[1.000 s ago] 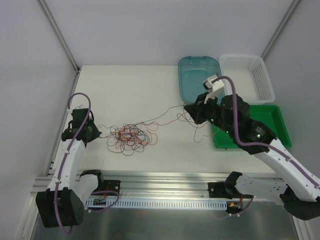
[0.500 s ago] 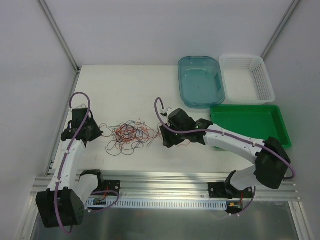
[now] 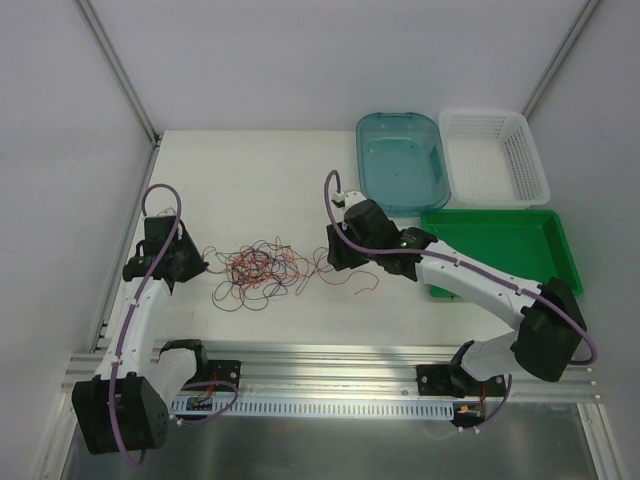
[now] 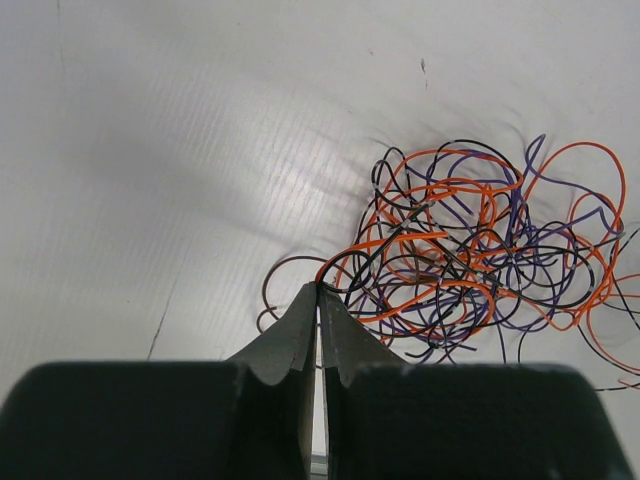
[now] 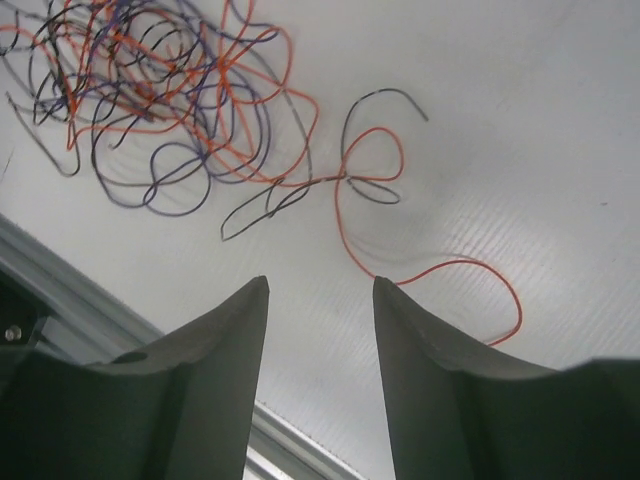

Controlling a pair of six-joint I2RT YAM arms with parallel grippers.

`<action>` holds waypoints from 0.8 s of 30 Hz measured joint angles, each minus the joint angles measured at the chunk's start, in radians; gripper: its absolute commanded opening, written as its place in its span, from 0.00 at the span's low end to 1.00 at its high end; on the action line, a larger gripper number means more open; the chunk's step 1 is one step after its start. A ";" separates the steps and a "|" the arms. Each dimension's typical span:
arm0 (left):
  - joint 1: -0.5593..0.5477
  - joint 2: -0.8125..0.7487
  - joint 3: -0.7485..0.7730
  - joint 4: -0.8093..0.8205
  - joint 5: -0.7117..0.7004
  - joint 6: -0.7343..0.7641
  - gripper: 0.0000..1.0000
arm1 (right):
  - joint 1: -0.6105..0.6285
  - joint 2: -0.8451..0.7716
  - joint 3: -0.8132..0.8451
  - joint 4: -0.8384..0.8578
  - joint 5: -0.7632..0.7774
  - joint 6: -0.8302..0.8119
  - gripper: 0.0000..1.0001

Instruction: Untangle the cables

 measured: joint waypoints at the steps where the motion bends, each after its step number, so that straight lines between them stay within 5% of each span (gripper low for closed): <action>1: 0.000 0.001 0.000 0.000 0.001 0.000 0.00 | -0.021 0.000 -0.019 0.020 0.000 0.009 0.48; 8: 0.000 0.011 0.000 0.002 0.006 0.000 0.00 | -0.174 0.099 -0.032 0.132 -0.114 -0.009 0.48; 24: 0.000 0.011 0.000 0.006 0.022 0.000 0.00 | -0.218 0.445 0.012 0.278 -0.348 -0.108 0.40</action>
